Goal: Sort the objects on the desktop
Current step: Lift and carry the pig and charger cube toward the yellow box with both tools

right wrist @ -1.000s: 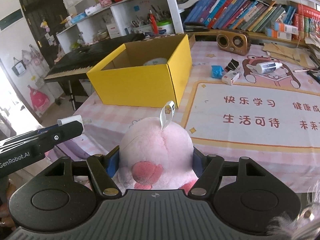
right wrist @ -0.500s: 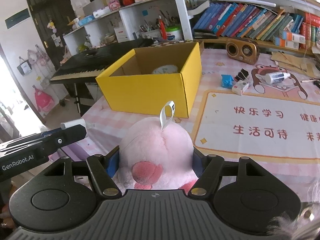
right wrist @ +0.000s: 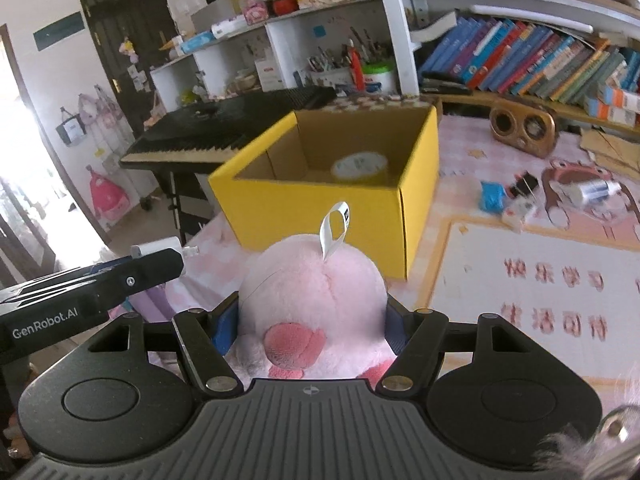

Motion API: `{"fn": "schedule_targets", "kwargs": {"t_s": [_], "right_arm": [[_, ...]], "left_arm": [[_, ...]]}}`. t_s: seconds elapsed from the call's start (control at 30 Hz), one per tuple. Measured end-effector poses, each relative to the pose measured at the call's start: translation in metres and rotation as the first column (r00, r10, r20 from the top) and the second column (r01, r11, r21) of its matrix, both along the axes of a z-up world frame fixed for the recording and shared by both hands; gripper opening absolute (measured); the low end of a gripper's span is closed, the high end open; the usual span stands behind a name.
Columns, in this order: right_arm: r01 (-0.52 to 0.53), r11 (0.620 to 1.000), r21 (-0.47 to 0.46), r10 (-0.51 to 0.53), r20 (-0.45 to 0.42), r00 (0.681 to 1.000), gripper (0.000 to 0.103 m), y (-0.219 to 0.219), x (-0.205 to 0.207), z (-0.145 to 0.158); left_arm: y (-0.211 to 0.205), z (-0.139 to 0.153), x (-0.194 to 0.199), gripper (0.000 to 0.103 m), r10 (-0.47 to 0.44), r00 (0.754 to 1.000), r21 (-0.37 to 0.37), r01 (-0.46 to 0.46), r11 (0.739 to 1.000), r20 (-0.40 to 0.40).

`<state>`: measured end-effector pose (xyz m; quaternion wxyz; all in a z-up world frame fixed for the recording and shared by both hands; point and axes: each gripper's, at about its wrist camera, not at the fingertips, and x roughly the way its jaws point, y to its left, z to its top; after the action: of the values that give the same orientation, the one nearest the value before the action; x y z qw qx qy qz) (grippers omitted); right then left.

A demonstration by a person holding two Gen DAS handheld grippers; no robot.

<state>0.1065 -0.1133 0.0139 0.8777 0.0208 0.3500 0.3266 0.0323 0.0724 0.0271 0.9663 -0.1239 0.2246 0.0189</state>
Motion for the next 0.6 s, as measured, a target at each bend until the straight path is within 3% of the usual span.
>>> {"fn": "schedule_targets", "kwargs": {"t_s": [0.6], "right_arm": [[-0.053, 0.991, 0.123, 0.032, 0.163, 0.986, 0.067, 0.013, 0.136, 0.055]], "left_arm": [[0.010, 0.013, 0.118, 0.026, 0.116, 0.992, 0.061, -0.120, 0.991, 0.055]]}}
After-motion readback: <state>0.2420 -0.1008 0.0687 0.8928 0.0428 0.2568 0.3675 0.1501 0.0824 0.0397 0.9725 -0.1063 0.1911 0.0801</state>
